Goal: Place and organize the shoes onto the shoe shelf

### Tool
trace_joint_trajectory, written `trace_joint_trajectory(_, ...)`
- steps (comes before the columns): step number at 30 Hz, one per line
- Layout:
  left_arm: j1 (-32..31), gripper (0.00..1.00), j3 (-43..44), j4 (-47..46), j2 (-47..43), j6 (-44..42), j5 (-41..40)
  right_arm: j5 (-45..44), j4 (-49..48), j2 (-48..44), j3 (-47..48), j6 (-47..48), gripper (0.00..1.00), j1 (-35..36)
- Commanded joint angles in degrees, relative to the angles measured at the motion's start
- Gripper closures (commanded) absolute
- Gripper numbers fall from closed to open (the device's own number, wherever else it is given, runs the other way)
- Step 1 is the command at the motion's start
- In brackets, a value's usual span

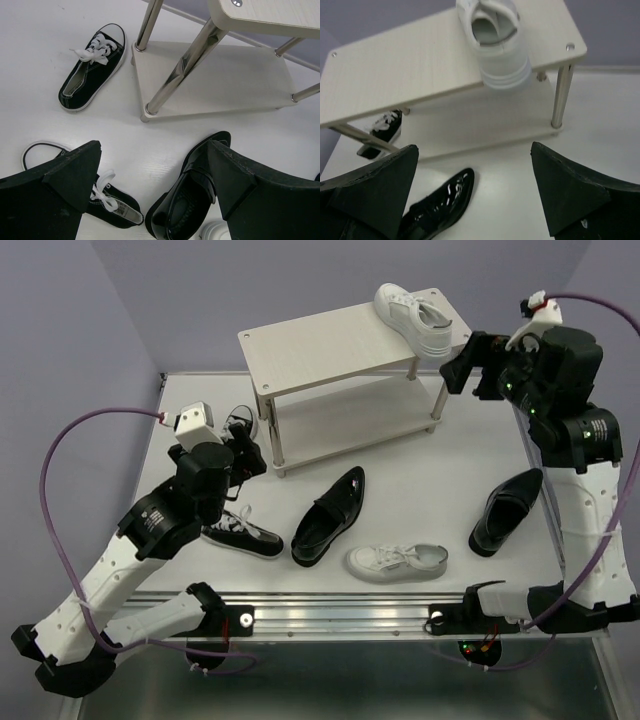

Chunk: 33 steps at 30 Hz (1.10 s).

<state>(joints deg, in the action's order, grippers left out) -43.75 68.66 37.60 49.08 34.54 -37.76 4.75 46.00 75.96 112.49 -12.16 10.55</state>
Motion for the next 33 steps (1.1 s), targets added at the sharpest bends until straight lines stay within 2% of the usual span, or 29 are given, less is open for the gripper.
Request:
trace_joint_trajectory(1, 0.33, 0.01, 3.49, -1.66, -0.39, -2.90, -2.49, 3.94, 4.88, -4.23, -9.90, -2.51, 0.00, 0.26)
trace_joint_trajectory(9, 0.33, 0.01, 4.72, -2.27, -0.65, -3.87, -5.57, 3.95, 5.42, -14.08, -37.47, -13.04, 0.00, 1.84)
trace_joint_trajectory(13, 0.33, 0.01, 5.16, -2.54, -0.04, -4.13, -6.27, 3.34, 6.65, -15.67, -44.96, -17.88, 0.00, 3.51)
trace_joint_trajectory(19, 0.33, 0.01, 3.67, -4.12, 0.40, -3.08, -5.40, 4.29, 8.58, -17.69, -53.14, -21.85, 0.00, 5.53)
trace_joint_trajectory(23, 0.33, 0.01, 2.27, -5.35, 0.75, -2.64, -4.61, 5.44, 12.78, -17.17, -56.14, -20.02, 0.00, 6.85)
trace_joint_trajectory(28, 0.33, 0.01, 1.47, -6.84, 1.72, -2.90, -3.99, 1.41, 19.12, -16.55, -57.90, -19.30, 0.01, 7.47)
trace_joint_trajectory(33, 0.42, 0.01, 1.12, -7.63, 3.30, -3.43, -3.46, -1.94, 20.10, -16.37, -60.44, -21.76, 0.05, 7.47)
